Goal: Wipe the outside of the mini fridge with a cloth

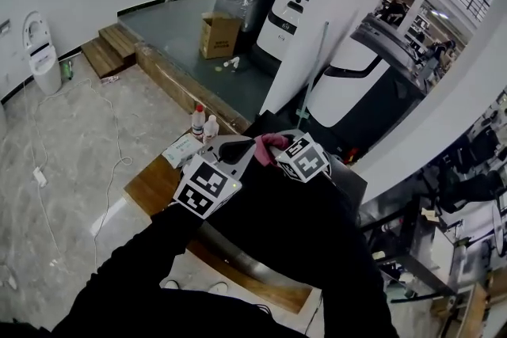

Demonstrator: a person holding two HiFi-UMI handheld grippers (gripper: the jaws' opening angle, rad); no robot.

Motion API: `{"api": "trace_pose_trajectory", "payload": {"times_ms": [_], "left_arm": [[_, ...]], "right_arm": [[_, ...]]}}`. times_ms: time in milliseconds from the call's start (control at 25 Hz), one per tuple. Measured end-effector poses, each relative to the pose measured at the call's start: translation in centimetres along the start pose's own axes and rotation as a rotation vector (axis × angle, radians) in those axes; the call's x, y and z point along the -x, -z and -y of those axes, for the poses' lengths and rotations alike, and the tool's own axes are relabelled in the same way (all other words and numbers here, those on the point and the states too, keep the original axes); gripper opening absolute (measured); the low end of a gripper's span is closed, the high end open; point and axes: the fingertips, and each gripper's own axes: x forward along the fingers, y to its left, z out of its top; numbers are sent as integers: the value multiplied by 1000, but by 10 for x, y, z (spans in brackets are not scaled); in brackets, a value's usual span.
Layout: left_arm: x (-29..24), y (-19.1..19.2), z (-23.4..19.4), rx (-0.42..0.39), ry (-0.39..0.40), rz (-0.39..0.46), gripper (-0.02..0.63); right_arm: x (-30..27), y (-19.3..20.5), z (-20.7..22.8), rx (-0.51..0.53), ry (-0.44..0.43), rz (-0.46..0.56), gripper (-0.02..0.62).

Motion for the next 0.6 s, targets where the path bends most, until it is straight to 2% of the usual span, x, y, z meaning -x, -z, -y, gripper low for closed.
{"api": "trace_pose_trajectory", "payload": {"times_ms": [320,600], "left_arm": [[46,13,-8,13,34,-5,6],[75,29,12,29,90,-29,6]], "right_arm": [[8,-24,-57,14,41,7,69],[21,-36,-118,21,43,9,69]]}}
